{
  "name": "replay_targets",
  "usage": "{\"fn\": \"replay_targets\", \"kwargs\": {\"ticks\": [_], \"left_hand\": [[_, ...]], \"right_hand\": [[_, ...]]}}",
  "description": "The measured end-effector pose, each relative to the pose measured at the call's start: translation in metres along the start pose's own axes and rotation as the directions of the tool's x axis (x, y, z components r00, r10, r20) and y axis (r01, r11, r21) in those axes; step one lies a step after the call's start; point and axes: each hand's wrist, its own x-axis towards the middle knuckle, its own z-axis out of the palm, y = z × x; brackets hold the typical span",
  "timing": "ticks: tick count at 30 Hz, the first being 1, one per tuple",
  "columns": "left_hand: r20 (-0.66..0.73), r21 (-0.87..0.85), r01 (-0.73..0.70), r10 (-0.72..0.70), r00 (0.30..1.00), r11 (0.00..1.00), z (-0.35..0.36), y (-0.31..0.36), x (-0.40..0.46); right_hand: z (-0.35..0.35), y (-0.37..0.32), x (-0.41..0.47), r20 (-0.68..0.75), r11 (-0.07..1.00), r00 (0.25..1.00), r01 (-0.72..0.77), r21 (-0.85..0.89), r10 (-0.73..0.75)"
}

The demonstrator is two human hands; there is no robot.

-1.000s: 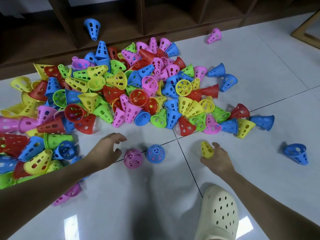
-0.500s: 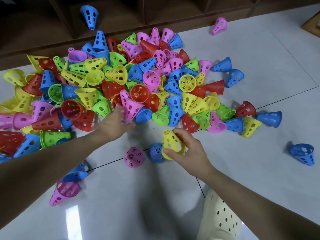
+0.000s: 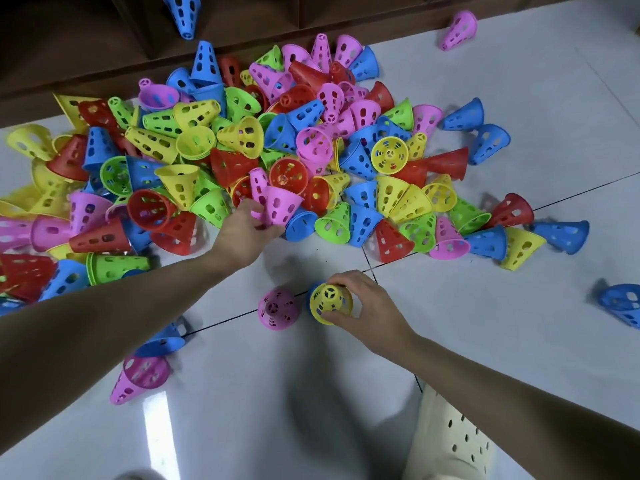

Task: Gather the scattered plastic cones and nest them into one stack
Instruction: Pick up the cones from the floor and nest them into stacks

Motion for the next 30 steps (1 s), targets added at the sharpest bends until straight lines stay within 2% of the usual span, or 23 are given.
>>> {"fn": "replay_targets", "kwargs": {"ticks": [7,12,18,22,25,28,30], "left_hand": [[0.114,0.009,-0.124,0.122,0.986,0.992,-0.023,-0.001,-0.012],[0.127,0.14,-0.284,0.267,0.955,0.949,-0.055,0.007,-0.038],[0.15,0.192,-0.31,0.284,0.947,0.931,-0.073,-0.002,-0.074],[0.211,0.267,-0.45,0.404,0.89,0.852,-0.075,-0.004,-0.094],[0.28,0.303,-0.594,0.526,0.803,0.745,-0.076,-0.008,-0.106],[0.341,0.392,-0.65,0.554,0.76,0.651,-0.071,-0.014,-0.115],[0.351,0.414,-0.649,0.546,0.761,0.638,-0.063,-0.017,-0.119]], "right_hand": [[0.001,0.02,0.006,0.113,0.997,0.992,-0.053,-0.056,0.059],[0.003,0.026,0.004,0.156,0.995,0.988,-0.006,-0.102,0.022],[0.003,0.027,0.003,0.158,0.988,0.987,-0.002,-0.156,0.027],[0.005,0.025,0.004,0.145,0.975,0.989,0.008,-0.22,0.024],[0.007,0.024,0.006,0.146,0.97,0.989,0.01,-0.244,0.027],[0.007,0.026,0.007,0.155,0.975,0.987,0.004,-0.222,0.031],[0.006,0.027,0.006,0.158,0.982,0.986,-0.02,-0.189,0.051]]}}
